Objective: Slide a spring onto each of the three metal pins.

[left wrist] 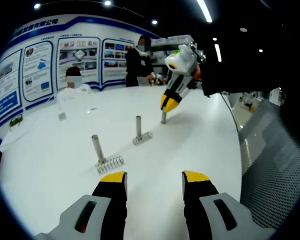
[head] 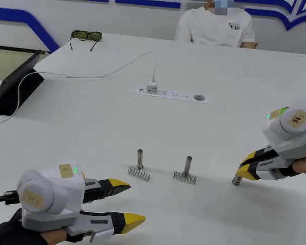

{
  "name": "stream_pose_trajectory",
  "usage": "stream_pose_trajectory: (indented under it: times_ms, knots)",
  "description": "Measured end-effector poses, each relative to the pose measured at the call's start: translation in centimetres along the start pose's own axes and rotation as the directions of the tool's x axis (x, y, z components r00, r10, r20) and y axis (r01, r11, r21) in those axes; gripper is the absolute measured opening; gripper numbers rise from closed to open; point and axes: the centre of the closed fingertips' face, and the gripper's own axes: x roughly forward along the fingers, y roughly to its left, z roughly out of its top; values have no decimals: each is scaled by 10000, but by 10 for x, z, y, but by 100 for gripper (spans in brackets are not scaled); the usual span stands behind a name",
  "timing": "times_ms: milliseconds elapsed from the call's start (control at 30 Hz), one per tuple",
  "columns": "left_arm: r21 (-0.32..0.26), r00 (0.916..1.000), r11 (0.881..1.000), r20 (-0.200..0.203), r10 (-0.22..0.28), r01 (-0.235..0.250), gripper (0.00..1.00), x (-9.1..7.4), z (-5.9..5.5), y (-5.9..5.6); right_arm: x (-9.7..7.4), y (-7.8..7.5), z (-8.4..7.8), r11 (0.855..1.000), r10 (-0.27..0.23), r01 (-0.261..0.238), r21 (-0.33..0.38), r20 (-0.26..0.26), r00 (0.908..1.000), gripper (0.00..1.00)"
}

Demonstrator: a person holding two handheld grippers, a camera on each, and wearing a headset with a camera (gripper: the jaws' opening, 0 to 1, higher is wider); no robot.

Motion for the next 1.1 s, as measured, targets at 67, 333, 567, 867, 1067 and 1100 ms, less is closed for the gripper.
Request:
stream_pose_trajectory:
  times_ms: [67,333,567,867,1067,1100]
  knots:
    - [-8,10000,10000,3,2,-2,45,0,0,0,0,0,0,10000,-32,32,-38,29,10000,12]
    - [9,10000,10000,53,35,-35,45,-1,1,0,-1,1,1,10000,-14,14,-26,55,10000,13]
    - [30,10000,10000,65,36,-36,45,-2,0,0,-6,-1,4,9998,-160,162,-76,202,9997,17]
    - [38,9999,10000,91,-59,59,45,1,0,-2,-15,11,29,9973,-259,303,-672,652,9975,18]
    - [70,9999,9999,93,-107,107,45,1,2,-2,-1,26,45,9950,146,-64,-1001,815,9966,18]
    - [70,9999,9999,98,-101,100,45,1,2,-1,2,30,47,9940,258,-172,-1078,787,9966,18]
